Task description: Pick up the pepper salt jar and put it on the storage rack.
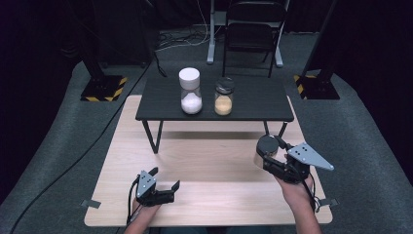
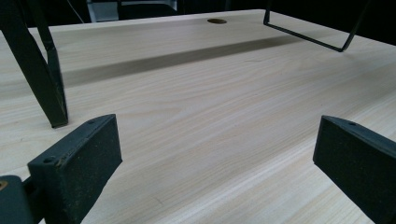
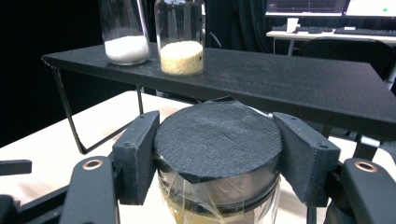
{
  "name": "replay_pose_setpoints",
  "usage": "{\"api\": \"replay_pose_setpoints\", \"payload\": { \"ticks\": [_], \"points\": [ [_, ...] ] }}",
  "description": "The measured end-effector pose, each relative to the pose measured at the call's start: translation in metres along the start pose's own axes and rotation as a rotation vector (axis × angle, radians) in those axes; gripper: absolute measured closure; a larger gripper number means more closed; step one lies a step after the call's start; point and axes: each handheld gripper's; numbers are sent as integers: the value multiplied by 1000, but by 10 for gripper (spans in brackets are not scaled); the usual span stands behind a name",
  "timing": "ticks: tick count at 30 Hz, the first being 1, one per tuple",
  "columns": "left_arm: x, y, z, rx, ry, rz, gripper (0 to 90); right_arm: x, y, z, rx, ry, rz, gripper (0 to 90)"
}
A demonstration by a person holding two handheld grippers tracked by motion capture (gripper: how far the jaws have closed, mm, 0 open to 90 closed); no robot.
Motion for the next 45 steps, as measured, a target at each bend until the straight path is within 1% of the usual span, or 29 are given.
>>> {"api": "replay_pose_setpoints", "payload": {
  "ticks": [5,10,16,18,24,29,35,41,45],
  "points": [
    [0,0,0,1,1,-2,6,0,10,-5,7,3,14,338],
    [0,0,0,-1,1,1,6,-1,17,-9,19,14,14,338],
    [0,0,0,-1,3,-2,7,1,23,-15,22,21,3,338],
    [0,0,0,-1,4,-3,8,1,25,-17,18,14,8,338],
    [1,0,0,0,5,-5,8,2,33,-21,25,22,14,338],
    [1,0,0,0,6,-5,7,3,36,-25,22,25,26,338],
    [1,0,0,2,7,-6,7,4,38,-27,31,40,16,338],
    [1,0,0,-3,9,-6,7,3,43,-33,34,59,22,338],
    [1,0,0,-4,12,-6,7,5,48,-38,34,65,21,338]
  ]
}}
Point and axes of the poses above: each handheld gripper's, and its own axes: z roughly backward along the jaws, y roughly out of its top, x roughly to its right, and after that the axes turned 4 degrees about x, right-handed
